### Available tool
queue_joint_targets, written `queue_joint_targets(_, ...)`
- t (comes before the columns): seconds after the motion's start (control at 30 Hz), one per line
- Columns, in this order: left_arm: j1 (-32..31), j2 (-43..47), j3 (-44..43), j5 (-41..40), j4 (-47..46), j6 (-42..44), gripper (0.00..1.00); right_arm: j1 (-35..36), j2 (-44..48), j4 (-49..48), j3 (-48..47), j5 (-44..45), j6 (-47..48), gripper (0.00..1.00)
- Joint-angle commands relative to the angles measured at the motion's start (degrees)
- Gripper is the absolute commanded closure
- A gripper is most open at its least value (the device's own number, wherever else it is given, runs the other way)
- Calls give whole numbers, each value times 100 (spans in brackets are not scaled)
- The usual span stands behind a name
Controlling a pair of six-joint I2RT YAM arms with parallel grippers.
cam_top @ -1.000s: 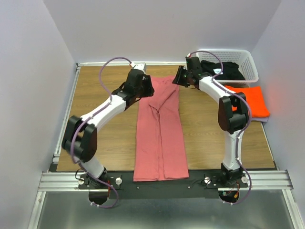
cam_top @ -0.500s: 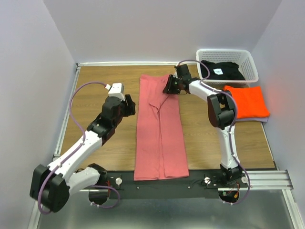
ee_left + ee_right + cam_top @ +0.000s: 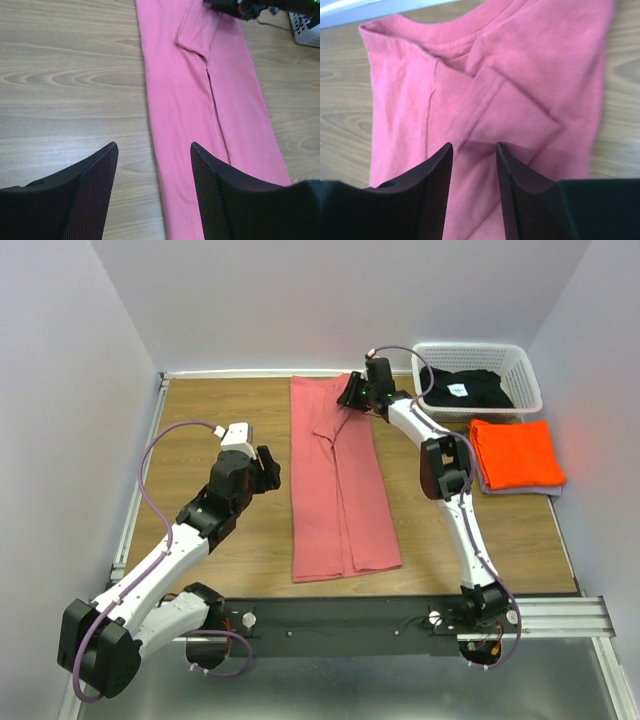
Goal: Fold and stack the t-shirts
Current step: Fold the tshirt
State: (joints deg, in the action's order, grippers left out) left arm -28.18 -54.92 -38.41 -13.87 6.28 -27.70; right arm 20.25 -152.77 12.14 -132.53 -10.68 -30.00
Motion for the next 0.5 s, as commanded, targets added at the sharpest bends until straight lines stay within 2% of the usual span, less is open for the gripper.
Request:
queue_joint_targets(0.0,32,217,97,139,189,-60,32,-109,255,166,-99,181,345,50)
queue_joint_targets(0.07,24,411,123,183,163,54,32,-100,624,157,243,5,451,47)
queue_joint_targets(0.2,24,622,185,218,31,169,30,-39,2115,131,1412,-49,679,39)
queue_joint_targets(0.27,24,596,159,314,66,160,25,-12,2671,139,2325,13,680,37)
queue_joint_targets(0.3,24,509,124,471,92,169,25,-12,3230,157,2720,48,584,37)
queue_joint_targets(0.33,24,447,89,568,118,160,25,-12,3488,166,3411,57,531,37)
queue_joint_targets(0.47,6,218,44,990,338,55,25,-12,4701,534,4838,57,284,37)
